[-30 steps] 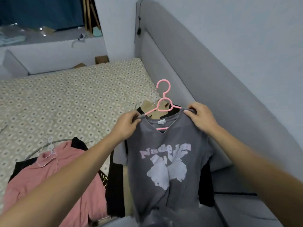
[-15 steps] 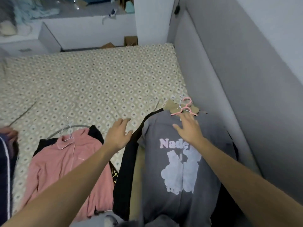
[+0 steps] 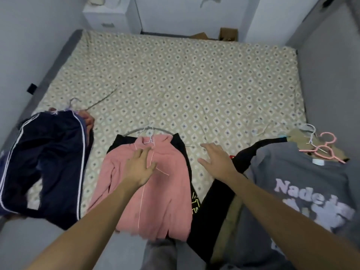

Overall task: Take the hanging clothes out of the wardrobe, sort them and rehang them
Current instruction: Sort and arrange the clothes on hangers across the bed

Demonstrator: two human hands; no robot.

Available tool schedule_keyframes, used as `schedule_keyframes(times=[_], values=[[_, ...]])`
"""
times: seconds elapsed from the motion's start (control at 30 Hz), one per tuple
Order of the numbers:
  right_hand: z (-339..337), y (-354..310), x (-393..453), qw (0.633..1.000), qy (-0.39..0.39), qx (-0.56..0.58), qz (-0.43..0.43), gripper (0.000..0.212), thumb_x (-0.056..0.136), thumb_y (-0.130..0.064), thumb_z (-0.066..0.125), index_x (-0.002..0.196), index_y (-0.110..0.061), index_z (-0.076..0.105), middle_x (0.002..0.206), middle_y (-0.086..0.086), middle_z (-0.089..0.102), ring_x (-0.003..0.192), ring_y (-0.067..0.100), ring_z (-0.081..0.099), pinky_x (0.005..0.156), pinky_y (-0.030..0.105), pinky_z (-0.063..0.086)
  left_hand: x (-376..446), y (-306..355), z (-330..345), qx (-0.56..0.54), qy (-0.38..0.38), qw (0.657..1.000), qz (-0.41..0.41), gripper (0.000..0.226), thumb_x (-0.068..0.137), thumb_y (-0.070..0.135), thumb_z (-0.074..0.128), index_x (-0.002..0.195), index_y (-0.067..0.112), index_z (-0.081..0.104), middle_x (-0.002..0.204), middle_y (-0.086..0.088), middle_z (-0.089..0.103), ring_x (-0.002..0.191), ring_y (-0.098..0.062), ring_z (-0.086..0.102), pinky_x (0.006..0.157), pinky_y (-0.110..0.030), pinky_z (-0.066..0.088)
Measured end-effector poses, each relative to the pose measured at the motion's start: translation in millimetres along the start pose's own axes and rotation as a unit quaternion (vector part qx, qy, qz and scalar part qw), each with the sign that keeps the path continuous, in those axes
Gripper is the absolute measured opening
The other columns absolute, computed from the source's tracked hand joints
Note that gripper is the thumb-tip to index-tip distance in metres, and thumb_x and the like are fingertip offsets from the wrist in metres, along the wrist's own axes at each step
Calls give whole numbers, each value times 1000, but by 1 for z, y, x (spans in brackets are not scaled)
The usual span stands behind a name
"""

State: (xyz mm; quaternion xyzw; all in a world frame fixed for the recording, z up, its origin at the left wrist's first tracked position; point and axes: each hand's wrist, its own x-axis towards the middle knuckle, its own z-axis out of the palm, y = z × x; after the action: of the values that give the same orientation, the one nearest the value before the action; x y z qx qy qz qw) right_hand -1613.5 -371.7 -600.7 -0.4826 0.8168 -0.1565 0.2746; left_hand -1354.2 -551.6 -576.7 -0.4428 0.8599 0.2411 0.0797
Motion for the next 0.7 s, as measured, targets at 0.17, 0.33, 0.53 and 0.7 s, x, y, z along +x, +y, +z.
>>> schedule_keyframes(times=[0.17, 0.33, 0.53, 0.7], values=[[86, -47, 83, 994, -56, 47, 79, 64, 102, -46, 58, 157, -24, 36, 158, -1, 40, 145, 22, 37, 116, 43, 37, 57, -118, 7, -8, -42, 999, -20, 68, 97, 57, 43, 154, 20, 40, 148, -12, 51, 132, -37, 50, 103, -51, 44], [171, -45, 163, 982, -118, 42, 141, 55, 99, -41, 58, 148, -22, 42, 139, 3, 50, 128, 26, 50, 100, 44, 47, 136, -213, 41, 12, -65, 998, -17, 73, 98, 62, 36, 159, 22, 35, 152, -10, 45, 137, -33, 46, 107, -49, 45], [250, -13, 225, 980, -127, -49, 148, 32, 86, -42, 61, 111, -24, 52, 101, -2, 53, 99, 26, 51, 73, 40, 47, 223, -275, 96, 11, -113, 993, -21, 69, 105, 47, 50, 163, 20, 25, 159, -11, 35, 144, -32, 36, 113, -48, 39], [278, -23, 244, 978, -84, -76, 175, 48, 91, -30, 65, 132, -11, 49, 122, 12, 50, 112, 33, 45, 90, 47, 45, 255, -294, 127, 13, -125, 992, -22, 56, 103, 52, 50, 150, 23, 45, 134, -6, 44, 124, -28, 40, 105, -48, 42]])
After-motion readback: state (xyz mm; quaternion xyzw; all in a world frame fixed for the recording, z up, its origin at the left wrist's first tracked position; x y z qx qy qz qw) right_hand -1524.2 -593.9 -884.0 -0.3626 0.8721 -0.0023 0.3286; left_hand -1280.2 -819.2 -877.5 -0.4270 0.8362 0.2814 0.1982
